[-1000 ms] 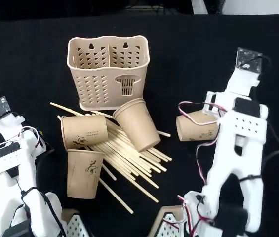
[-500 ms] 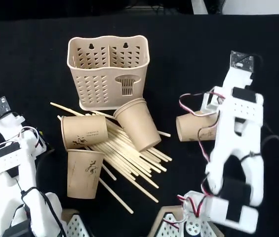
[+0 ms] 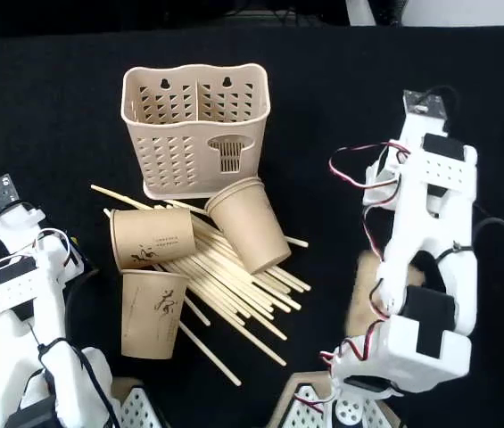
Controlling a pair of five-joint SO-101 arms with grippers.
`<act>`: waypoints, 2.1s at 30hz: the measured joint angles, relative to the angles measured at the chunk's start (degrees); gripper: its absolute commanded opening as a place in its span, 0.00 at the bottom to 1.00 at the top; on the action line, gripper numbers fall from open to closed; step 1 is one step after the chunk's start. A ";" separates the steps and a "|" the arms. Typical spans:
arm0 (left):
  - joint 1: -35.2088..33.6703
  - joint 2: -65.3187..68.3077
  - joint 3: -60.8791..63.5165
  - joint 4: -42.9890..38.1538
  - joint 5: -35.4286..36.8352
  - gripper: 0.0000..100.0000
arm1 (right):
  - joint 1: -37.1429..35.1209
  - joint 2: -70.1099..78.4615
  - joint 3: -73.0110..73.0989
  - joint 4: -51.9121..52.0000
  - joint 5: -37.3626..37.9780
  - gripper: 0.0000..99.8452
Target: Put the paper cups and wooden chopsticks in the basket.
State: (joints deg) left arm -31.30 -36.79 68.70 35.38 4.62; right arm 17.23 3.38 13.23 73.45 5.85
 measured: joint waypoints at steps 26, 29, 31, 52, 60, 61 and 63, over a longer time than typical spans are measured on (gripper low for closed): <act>0.00 0.00 0.00 0.00 0.00 0.17 | -0.09 -21.01 2.20 25.67 67.78 0.20; 0.00 0.00 0.00 0.00 0.00 0.17 | -0.09 -21.01 4.04 25.67 73.58 0.20; 0.00 0.00 0.00 0.00 0.00 0.17 | -0.09 -21.01 4.31 25.67 75.43 0.20; 0.00 0.00 0.00 0.00 0.00 0.17 | 11.43 -21.01 3.96 25.85 83.96 0.29; 0.00 0.00 0.00 0.00 0.00 0.17 | 12.31 -22.68 14.68 25.85 95.74 0.29; 0.00 0.00 0.00 0.00 0.00 0.17 | 12.31 -22.68 15.47 25.85 96.79 0.29; 0.00 0.00 0.00 0.00 0.00 0.17 | 12.31 -22.68 16.62 25.85 98.73 0.29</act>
State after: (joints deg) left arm -31.30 -36.79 68.70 35.38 4.62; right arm 29.54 -19.30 29.85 99.30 104.57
